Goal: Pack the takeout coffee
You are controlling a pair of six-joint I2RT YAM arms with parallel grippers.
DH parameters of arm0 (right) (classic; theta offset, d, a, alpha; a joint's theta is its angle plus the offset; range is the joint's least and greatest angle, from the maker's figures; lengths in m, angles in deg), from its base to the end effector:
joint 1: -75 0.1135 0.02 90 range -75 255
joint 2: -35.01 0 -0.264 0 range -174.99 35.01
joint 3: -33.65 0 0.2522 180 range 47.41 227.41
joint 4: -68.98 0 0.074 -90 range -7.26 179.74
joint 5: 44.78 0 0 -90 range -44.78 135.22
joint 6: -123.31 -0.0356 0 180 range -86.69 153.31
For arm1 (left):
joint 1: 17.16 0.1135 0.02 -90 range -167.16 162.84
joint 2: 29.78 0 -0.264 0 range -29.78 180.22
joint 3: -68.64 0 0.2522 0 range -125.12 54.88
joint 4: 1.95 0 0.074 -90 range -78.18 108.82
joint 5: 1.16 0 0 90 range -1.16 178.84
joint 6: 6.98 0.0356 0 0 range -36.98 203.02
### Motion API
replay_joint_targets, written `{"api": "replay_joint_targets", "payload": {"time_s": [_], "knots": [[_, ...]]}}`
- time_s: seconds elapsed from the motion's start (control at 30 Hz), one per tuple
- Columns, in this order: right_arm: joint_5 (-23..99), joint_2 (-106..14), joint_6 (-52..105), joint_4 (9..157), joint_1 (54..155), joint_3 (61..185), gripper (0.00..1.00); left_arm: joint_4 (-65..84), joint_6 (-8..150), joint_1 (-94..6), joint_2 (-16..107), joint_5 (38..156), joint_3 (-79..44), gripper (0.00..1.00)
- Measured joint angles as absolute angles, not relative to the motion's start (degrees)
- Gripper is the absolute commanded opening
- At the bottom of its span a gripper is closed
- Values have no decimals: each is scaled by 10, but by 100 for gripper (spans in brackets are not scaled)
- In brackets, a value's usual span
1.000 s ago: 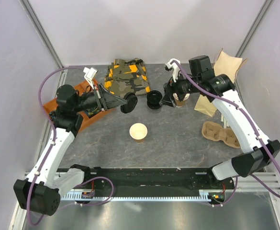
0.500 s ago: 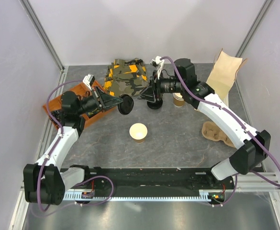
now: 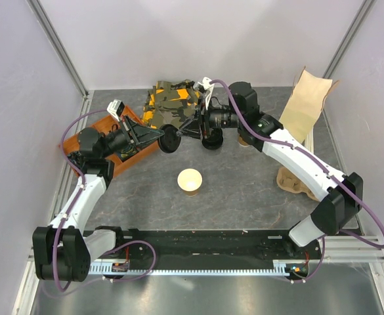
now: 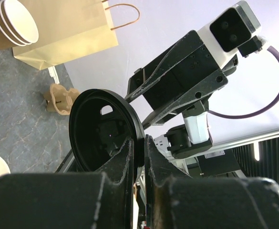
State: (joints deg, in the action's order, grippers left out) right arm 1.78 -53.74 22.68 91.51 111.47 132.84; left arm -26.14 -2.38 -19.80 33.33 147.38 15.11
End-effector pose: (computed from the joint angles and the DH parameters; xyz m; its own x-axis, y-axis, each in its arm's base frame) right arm 0.2749 0.2336 0.4022 -0.3449 -0.0884 -0.9345 -0.9245 0.2041 0.3219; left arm 0.2372 -0.0413 0.3303 -0.8256 -0.4827 -0.2921 0.3192 0.0272 -0.9473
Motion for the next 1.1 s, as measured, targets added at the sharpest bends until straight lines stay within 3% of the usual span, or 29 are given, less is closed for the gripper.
{"api": "replay_joint_targets", "payload": {"time_s": [1.1], "knots": [[62,-571,287,940,1124,1351,24,-266,-41,-198,334,1475,151,2]]}}
